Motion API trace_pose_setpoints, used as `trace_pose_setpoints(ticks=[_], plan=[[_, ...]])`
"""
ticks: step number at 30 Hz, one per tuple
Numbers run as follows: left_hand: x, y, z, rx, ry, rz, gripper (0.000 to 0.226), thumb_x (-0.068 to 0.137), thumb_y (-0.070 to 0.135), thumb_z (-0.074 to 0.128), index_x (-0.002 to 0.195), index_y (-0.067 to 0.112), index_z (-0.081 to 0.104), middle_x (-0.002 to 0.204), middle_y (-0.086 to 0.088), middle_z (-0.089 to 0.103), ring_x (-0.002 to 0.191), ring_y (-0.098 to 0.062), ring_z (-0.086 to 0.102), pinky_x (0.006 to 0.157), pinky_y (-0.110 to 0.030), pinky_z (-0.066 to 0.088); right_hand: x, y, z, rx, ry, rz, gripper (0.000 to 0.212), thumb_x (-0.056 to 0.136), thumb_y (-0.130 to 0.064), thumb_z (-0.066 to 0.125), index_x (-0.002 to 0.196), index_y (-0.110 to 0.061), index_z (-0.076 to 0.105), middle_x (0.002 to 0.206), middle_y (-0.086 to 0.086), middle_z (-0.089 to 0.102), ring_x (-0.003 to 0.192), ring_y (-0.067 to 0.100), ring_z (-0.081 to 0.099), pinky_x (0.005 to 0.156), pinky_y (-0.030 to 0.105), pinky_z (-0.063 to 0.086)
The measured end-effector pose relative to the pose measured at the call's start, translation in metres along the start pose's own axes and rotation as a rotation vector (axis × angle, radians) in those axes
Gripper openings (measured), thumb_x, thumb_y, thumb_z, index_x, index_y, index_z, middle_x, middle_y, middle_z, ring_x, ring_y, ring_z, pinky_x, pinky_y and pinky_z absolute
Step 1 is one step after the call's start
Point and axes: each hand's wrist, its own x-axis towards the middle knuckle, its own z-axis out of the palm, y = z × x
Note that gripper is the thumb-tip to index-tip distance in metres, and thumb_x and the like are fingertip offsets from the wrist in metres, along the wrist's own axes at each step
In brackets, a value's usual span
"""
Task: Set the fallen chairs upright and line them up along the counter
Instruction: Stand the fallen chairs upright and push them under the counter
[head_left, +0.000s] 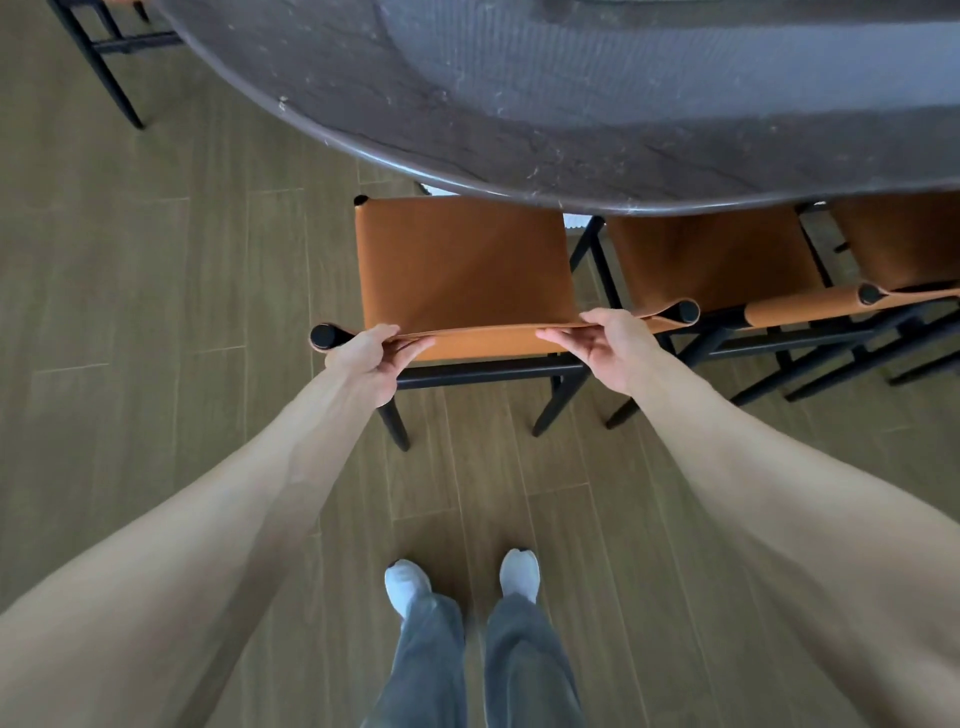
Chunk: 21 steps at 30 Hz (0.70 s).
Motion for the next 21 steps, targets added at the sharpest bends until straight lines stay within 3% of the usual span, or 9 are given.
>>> trace_pose_setpoints(ticks=[5, 9, 14, 21], plan=[[0.007, 0.004, 0.007, -0.099, 0.042, -0.052, 0.007, 0.094, -0.012, 0.057, 0.097, -0.005, 0.057, 0.125, -0.031, 0.061, 0.101, -0.049, 0.068, 0.084, -0.049, 0.06, 0.007, -0.002, 0.006, 0.014, 0.015, -0.029, 0.019, 0.1, 0.01, 0.045, 0.115, 0.009, 0.055, 0.105, 0.036, 0.07, 0.086, 0.05, 0.074, 0.066, 0.048, 0.064], [0.009, 0.007, 0.006, -0.087, 0.039, -0.025, 0.012, 0.093, -0.013, 0.058, 0.103, -0.006, 0.058, 0.122, -0.032, 0.062, 0.1, -0.049, 0.069, 0.083, -0.05, 0.061, 0.011, 0.001, 0.01, 0.022, 0.014, -0.036, 0.021, 0.1, 0.009, 0.045, 0.118, 0.01, 0.055, 0.102, 0.034, 0.072, 0.083, 0.048, 0.075, 0.072, 0.049, 0.065], [0.008, 0.007, 0.005, -0.045, 0.046, 0.031, 0.034, 0.092, -0.013, 0.06, 0.126, -0.01, 0.054, 0.121, -0.031, 0.062, 0.095, -0.046, 0.07, 0.079, -0.049, 0.062, 0.011, 0.004, 0.016, -0.016, 0.035, -0.053, 0.024, 0.101, 0.006, 0.046, 0.123, 0.008, 0.056, 0.108, 0.031, 0.071, 0.083, 0.046, 0.076, 0.069, 0.045, 0.065], [0.003, 0.005, 0.005, 0.031, 0.041, 0.053, 0.032, 0.094, -0.011, 0.06, 0.126, -0.01, 0.053, 0.122, -0.031, 0.061, 0.096, -0.044, 0.071, 0.074, -0.046, 0.063, 0.008, 0.005, 0.02, -0.058, 0.091, -0.061, 0.028, 0.1, 0.004, 0.048, 0.128, 0.006, 0.054, 0.103, 0.03, 0.073, 0.08, 0.044, 0.076, 0.066, 0.042, 0.066]])
